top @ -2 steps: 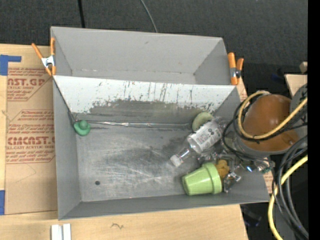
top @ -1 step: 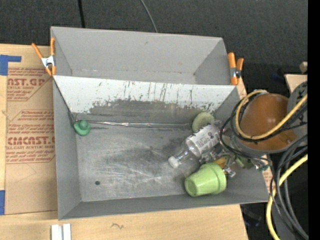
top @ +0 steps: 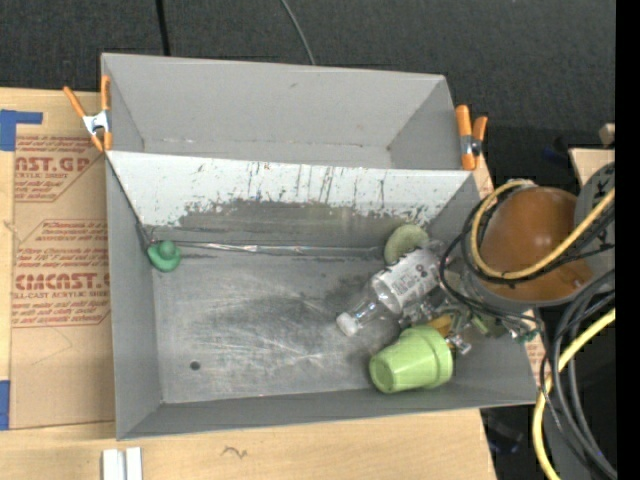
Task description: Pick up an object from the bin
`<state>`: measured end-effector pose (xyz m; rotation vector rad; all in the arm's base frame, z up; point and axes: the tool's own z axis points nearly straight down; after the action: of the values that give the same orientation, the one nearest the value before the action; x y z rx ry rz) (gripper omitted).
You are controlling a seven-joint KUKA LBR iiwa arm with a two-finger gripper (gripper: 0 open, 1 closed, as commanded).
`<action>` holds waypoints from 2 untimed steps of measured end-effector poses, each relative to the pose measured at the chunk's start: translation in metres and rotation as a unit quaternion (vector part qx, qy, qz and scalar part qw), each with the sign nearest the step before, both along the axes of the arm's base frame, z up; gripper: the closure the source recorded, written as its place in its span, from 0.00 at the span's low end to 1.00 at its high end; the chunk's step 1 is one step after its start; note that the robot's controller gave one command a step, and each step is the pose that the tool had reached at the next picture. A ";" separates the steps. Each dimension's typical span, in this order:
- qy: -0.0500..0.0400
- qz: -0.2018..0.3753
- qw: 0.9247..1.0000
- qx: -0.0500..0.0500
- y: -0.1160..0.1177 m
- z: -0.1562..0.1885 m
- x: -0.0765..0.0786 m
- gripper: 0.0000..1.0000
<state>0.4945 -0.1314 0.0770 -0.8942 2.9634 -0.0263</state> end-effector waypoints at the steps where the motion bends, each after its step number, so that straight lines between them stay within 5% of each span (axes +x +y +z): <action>1: 0.002 0.000 1.000 0.000 0.000 0.003 0.000 1.00; 2: 0.011 0.001 1.000 0.001 0.001 0.012 -0.001 1.00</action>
Offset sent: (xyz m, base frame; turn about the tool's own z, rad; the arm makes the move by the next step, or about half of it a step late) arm 0.0001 0.0001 0.0049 0.0006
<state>0.4934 -0.1306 0.0894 -0.9017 2.9823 -0.0140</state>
